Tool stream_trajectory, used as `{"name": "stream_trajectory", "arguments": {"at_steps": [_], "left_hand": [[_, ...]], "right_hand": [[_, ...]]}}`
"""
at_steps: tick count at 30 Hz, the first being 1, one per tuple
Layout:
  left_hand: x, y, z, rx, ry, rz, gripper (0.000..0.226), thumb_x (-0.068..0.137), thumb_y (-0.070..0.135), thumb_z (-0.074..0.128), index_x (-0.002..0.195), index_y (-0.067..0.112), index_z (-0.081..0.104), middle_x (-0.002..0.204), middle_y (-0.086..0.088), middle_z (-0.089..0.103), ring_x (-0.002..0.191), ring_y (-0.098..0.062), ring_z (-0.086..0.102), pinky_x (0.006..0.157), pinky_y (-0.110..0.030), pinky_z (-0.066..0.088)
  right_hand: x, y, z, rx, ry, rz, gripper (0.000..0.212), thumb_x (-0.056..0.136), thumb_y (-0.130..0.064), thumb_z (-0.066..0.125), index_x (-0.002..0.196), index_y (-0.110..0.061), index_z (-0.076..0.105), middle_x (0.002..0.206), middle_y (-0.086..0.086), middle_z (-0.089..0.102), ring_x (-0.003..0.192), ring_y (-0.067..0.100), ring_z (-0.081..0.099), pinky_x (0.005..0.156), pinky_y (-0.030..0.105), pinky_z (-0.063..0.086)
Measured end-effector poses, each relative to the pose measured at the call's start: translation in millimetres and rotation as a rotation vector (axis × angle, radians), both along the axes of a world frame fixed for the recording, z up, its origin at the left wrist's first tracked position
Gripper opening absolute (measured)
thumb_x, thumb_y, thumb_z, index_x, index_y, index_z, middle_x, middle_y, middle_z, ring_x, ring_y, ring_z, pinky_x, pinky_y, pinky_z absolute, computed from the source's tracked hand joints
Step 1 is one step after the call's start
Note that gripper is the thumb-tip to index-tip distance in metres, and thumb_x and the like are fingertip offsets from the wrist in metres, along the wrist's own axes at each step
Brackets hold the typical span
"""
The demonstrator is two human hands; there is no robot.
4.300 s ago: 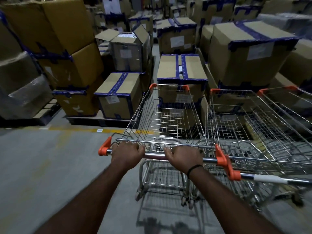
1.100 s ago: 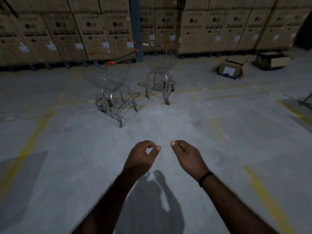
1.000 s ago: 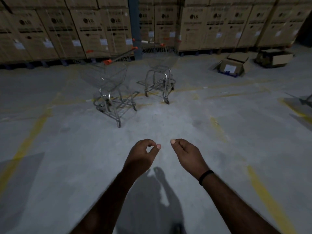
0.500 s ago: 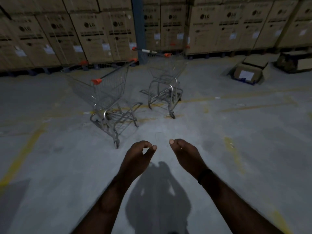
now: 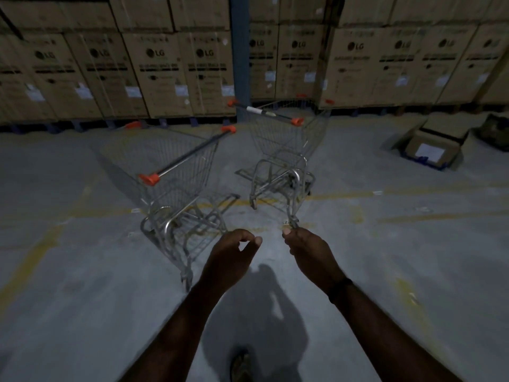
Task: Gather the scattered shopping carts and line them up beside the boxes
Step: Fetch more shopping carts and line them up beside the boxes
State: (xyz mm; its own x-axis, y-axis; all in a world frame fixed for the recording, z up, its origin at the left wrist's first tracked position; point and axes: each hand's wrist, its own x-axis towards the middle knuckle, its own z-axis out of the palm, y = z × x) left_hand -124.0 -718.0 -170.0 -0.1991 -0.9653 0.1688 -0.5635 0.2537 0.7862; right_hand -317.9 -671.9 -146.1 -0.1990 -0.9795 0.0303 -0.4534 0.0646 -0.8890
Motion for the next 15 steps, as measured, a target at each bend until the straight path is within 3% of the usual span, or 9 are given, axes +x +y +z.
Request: {"name": "stream_trajectory", "arguments": {"at_steps": [3,7,10,13,15], "left_hand": [[-4.7,-83.3,7.2,-0.014,-0.021,-0.038,0.035,0.081,0.071,0.043,0.078,0.039,0.056,0.08,0.016,0.058,0.083,-0.009,0.056,0.074,-0.028,0.04],[-13.8,-184.5,19.0,0.007,-0.051,-0.092,0.031,0.087,0.064,0.054,0.084,0.034,0.062,0.097,0.008,0.067,0.094,-0.013,0.061,0.084,-0.033,0.049],[-22.3,-240.1,22.8,0.042,-0.072,-0.119,0.019,0.093,0.049,0.063,0.093,0.03,0.066,0.104,0.009,0.066,0.096,-0.009,0.058,0.081,-0.025,0.041],[-35.8,-292.7,28.5,0.033,-0.068,-0.143,0.028,0.094,0.05,0.062,0.099,0.024,0.071,0.104,0.01,0.068,0.094,-0.008,0.059,0.076,-0.021,0.038],[-47.2,-330.2,29.5,0.024,-0.06,-0.168,0.03,0.095,0.049,0.061,0.098,0.021,0.073,0.102,0.01,0.069,0.093,-0.007,0.059,0.075,-0.019,0.038]], "right_hand": [[-2.8,-73.8,7.2,-0.005,0.015,-0.054,0.076,0.084,-0.074,0.039,0.092,-0.001,0.061,0.088,0.017,0.064,0.081,0.028,0.061,0.08,0.047,0.051],[-8.2,-162.4,20.9,-0.023,0.018,-0.099,0.065,0.088,-0.068,0.041,0.085,-0.006,0.06,0.083,0.014,0.064,0.078,0.022,0.06,0.074,0.034,0.047],[-9.2,-215.3,22.7,-0.04,0.008,-0.107,0.056,0.089,-0.067,0.043,0.075,-0.015,0.058,0.075,0.009,0.061,0.073,0.02,0.057,0.069,0.033,0.043],[-14.5,-267.9,20.2,-0.033,0.017,-0.097,0.044,0.1,-0.056,0.047,0.064,-0.029,0.052,0.064,-0.001,0.052,0.063,0.013,0.05,0.063,0.031,0.039],[-22.4,-306.0,18.0,-0.025,0.026,-0.093,0.041,0.1,-0.054,0.048,0.068,-0.029,0.056,0.065,-0.004,0.055,0.066,0.015,0.054,0.066,0.033,0.043]]}}
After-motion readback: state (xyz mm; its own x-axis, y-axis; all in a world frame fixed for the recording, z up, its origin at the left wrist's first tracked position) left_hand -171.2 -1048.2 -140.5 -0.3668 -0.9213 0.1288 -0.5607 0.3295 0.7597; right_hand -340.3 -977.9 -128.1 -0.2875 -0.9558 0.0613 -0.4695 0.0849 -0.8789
